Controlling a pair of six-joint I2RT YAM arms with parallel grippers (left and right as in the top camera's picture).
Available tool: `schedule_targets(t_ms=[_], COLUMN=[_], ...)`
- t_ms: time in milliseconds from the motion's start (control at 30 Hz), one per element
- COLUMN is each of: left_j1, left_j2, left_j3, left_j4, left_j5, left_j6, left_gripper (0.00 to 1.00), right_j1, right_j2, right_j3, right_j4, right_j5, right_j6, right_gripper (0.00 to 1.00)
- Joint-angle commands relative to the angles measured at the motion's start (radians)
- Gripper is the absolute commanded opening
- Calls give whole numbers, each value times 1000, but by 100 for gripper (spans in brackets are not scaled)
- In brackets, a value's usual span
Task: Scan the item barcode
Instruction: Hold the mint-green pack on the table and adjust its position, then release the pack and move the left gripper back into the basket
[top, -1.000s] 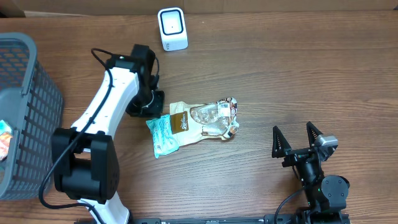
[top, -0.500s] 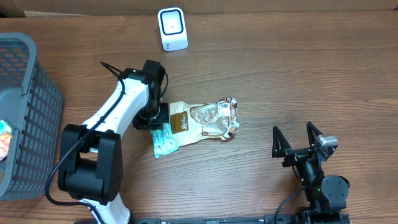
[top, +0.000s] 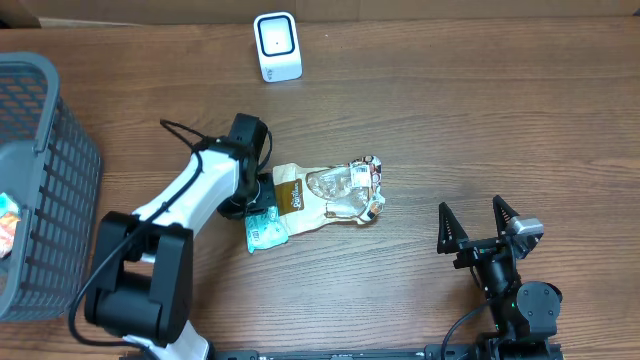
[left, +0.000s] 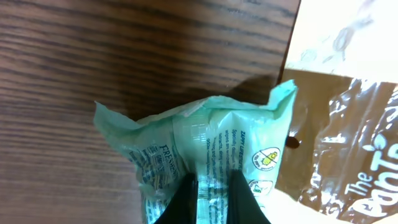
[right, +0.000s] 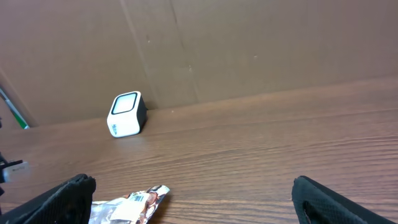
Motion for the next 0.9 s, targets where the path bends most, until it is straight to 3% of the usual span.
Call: schedule_targets(t_ms=[0,300,867], left_j1=[-6,23,66], left_j2=[75,72,19], left_j3=[-114,17,830], left_j4=[73,-16,-547], left_j5=[-11,-15,-134], left_j6=[-53,-22,68], left_gripper=[4,4,6], right_j1=[1,1,1], right_j2=[-1,-1,-1], right_j3=[-10,-10,-10], right_j4=[3,3,3], right_j5=[9,9,10], right_j6=[11,11,10], right_gripper=[100,100,100])
